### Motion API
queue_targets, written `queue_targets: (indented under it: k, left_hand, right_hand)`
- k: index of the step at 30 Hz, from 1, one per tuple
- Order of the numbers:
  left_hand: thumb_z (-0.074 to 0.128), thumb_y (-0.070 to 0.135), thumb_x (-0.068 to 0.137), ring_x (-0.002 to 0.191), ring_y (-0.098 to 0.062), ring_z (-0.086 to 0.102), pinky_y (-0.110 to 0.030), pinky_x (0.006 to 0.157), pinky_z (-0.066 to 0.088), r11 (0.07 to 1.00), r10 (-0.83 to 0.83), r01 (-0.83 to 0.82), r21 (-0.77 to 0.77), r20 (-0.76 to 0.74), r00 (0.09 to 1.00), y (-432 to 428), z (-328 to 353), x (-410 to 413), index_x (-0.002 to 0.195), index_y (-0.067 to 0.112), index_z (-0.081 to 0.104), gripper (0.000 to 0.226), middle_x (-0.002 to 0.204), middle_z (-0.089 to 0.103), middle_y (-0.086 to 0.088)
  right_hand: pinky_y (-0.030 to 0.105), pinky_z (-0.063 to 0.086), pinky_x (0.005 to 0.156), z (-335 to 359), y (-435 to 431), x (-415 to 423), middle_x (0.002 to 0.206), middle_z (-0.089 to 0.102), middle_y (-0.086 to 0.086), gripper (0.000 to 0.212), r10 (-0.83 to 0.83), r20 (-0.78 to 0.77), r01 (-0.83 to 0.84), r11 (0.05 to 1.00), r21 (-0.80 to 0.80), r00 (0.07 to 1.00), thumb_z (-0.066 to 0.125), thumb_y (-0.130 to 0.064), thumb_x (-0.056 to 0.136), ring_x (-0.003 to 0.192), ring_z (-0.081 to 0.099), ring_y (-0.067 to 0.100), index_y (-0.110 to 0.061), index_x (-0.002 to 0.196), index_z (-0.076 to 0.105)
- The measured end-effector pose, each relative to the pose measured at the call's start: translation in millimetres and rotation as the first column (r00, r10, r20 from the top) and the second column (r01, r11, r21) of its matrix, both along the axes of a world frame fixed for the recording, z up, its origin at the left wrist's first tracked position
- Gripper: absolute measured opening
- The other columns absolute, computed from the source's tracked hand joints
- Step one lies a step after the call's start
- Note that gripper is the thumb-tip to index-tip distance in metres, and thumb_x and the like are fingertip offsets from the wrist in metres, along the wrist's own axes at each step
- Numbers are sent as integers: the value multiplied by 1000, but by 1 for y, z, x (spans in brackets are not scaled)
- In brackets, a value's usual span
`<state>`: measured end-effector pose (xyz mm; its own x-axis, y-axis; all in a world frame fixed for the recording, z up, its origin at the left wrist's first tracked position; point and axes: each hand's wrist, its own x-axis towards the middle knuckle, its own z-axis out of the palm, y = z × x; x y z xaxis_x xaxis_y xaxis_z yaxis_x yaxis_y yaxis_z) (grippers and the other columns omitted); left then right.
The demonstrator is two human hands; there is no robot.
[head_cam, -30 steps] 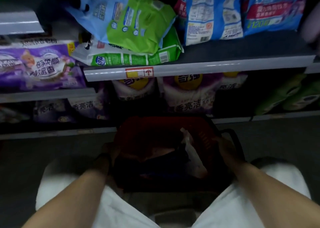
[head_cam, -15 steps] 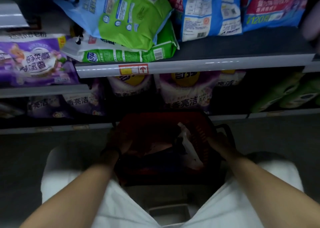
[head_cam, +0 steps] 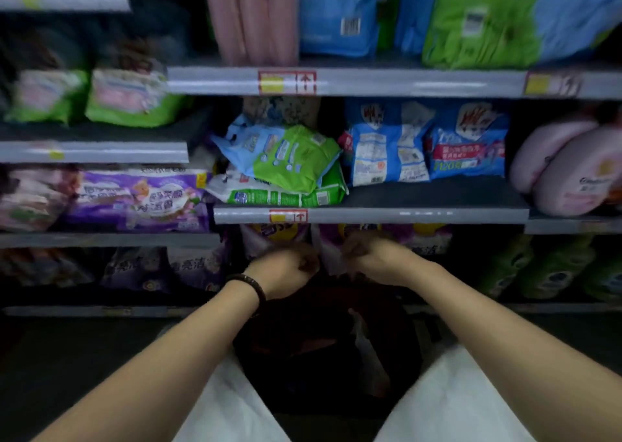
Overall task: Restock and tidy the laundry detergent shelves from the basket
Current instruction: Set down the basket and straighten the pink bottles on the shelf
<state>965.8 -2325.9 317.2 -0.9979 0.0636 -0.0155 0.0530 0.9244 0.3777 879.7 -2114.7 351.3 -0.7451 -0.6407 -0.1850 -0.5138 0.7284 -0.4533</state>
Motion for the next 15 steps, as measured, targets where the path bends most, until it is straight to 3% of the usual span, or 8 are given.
queue_targets:
  k: [2, 4, 7, 10, 12, 15]
  left_hand:
    - [62, 27, 96, 91, -22, 67, -24, 72, 39, 1000, -16, 13, -26, -88, 996, -7, 40, 0, 90, 29, 68, 8, 96, 73, 1]
    - [60, 36, 90, 86, -19, 68, -26, 68, 45, 998, 36, -41, -39, -137, 990, -19, 76, -3, 89, 38, 65, 6, 85, 69, 6]
    - [50, 48, 79, 92, -17, 72, -34, 75, 60, 992, 95, -108, -65, -183, 978, -37, 126, -13, 97, 46, 68, 25, 95, 75, 9]
    - [55, 50, 83, 95, -14, 73, -36, 81, 62, 981, 125, -158, -110, -262, 957, -57, 174, -26, 103, 42, 69, 25, 101, 77, 13]
    - [58, 53, 85, 98, -11, 73, -35, 85, 61, 976, 154, -195, -96, -328, 932, -74, 206, -38, 106, 40, 72, 29, 104, 77, 16]
    - [66, 47, 86, 93, -13, 71, -33, 82, 59, 965, 232, -262, -12, -427, 874, -110, 262, -64, 108, 38, 73, 25, 101, 76, 14]
  right_hand:
    - [33, 56, 75, 41, -8, 2, 88, 77, -2, 17, 40, -121, -40, 999, -4, 992, 61, -37, 86, 87, 71, 18, -25, 84, 73]
    - [29, 52, 76, 78, -15, 1, 97, 78, -2, 17, 53, -219, -51, 999, 14, 974, 62, -39, 88, 93, 71, 18, -29, 94, 75]
    - [42, 61, 83, 129, -30, -7, 102, 76, -2, 33, 53, -312, -50, 999, 19, 949, 57, -52, 84, 98, 71, 25, -32, 107, 70]
    - [46, 61, 84, 179, -51, -21, 109, 74, -2, 44, 88, -419, -72, 996, 54, 904, 52, -57, 82, 103, 71, 29, -33, 116, 67]
    - [43, 61, 84, 212, -66, -33, 114, 73, -3, 40, 95, -469, -85, 995, 42, 878, 56, -54, 87, 105, 70, 27, -34, 119, 68]
    - [43, 61, 81, 260, -98, -59, 107, 72, -4, 29, 34, -529, -92, 992, -83, 848, 62, -52, 89, 97, 69, 25, -32, 108, 69]
